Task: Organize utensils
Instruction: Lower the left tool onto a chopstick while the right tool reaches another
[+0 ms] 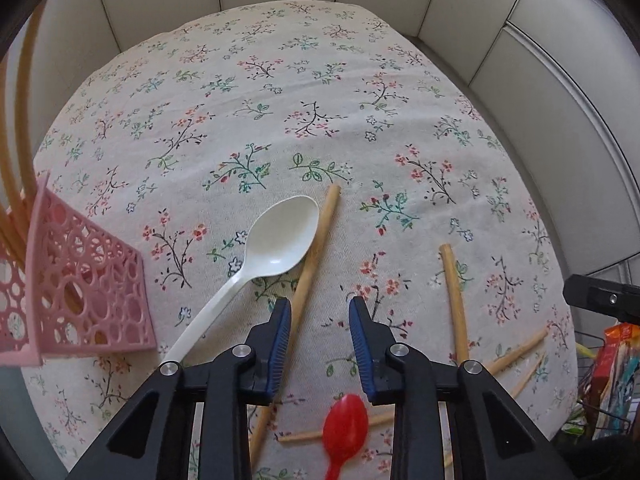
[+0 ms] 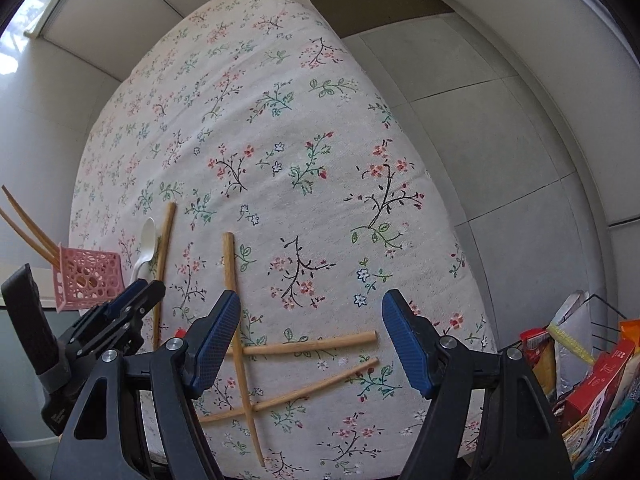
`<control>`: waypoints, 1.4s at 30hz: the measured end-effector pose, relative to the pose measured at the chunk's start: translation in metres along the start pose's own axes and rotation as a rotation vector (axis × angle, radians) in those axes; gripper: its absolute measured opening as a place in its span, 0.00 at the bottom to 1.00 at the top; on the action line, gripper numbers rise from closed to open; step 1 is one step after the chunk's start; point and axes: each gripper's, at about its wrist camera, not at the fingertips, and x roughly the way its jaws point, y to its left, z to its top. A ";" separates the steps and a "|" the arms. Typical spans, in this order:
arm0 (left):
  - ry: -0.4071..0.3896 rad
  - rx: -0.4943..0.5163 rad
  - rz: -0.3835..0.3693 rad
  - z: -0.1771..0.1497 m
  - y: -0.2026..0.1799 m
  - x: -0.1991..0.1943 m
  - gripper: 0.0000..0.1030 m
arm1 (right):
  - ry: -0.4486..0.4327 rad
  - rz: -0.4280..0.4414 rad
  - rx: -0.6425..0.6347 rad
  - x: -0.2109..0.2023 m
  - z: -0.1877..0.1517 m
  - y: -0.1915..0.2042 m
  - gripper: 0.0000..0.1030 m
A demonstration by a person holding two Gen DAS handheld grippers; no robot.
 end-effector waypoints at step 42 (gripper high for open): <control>-0.031 0.013 0.074 0.066 -0.009 0.037 0.08 | 0.090 0.046 0.041 0.027 0.026 -0.001 0.74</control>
